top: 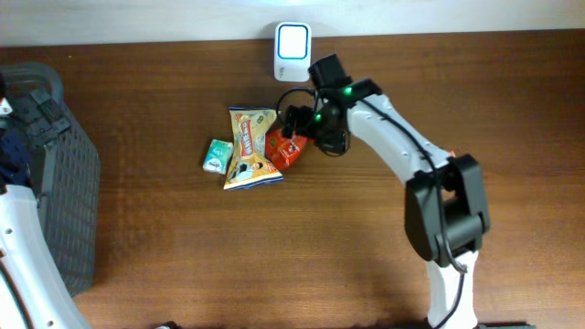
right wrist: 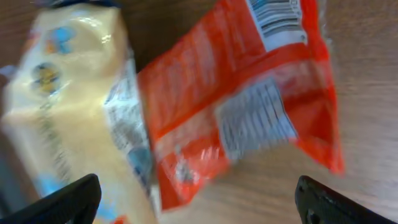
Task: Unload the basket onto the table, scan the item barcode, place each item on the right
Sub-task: 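Move the right gripper to the red bag and grasp it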
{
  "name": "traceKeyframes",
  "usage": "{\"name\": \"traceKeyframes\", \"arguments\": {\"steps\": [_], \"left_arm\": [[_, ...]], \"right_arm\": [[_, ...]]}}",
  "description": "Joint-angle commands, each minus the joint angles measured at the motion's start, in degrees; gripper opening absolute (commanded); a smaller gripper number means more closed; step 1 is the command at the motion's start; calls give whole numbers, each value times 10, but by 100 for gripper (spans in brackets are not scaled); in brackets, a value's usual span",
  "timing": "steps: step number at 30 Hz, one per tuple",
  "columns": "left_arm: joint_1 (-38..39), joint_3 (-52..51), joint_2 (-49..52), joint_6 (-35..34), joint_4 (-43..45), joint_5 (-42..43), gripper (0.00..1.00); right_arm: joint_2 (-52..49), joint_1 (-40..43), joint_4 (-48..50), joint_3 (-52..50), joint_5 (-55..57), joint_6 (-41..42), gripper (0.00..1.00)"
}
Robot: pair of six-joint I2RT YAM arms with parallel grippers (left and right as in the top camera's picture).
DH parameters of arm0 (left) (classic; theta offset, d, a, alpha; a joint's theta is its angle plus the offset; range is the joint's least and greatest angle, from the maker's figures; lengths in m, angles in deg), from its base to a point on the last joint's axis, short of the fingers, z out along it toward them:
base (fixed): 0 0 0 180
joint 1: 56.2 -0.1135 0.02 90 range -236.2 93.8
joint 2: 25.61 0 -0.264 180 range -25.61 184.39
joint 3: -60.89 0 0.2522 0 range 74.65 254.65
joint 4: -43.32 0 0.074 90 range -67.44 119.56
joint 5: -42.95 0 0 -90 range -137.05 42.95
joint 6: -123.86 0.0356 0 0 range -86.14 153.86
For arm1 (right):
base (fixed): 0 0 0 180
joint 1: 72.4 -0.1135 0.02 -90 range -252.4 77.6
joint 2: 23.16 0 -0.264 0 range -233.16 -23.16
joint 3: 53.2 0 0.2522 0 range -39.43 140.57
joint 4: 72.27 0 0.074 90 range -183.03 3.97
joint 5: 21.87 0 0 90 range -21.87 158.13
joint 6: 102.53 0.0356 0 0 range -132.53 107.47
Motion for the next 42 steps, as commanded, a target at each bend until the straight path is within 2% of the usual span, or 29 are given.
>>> {"name": "traceKeyframes", "arguments": {"steps": [1,3,4,7,9,12,16,18,22,24,26,30,33,35,38,42], "left_arm": [[-2,2,3,-5,1,-2,99],[-2,2,3,-5,1,-2,99],[-2,1,3,-5,1,-2,99],[-2,2,3,-5,1,-2,99],[-2,2,3,-5,1,-2,99],[-2,2,3,-5,1,-2,99],[-2,1,3,-5,1,-2,99],[-2,2,3,-5,1,-2,99],[-2,2,3,-5,1,-2,99],[-2,2,3,-5,1,-2,99],[-2,2,3,-5,1,-2,99],[-2,1,3,-5,1,-2,99],[-2,2,3,-5,1,-2,99],[-2,2,3,-5,1,-2,99],[-2,2,3,-5,1,-2,99],[-2,2,3,-5,1,-2,99]], "right_arm": [[-45,-11,14,-2,25,53,100],[-62,-15,21,-2,25,57,99],[-70,-17,24,-2,26,56,93],[-73,-13,24,-1,26,23,57],[-63,-3,18,-1,25,-16,44],[-43,21,-13,-1,25,-97,40],[-27,69,-65,-1,25,-241,40],[-27,96,-91,-1,23,-317,44],[-27,133,-131,0,6,-539,61],[-27,141,-150,1,8,-610,71],[-27,149,-170,9,17,-654,75],[-27,165,-213,73,37,-613,78],[-27,173,-242,156,22,-513,77],[-27,170,-241,188,-32,-462,71],[-29,150,-211,189,-90,-418,68],[-40,104,-134,155,-93,-342,67]]}}
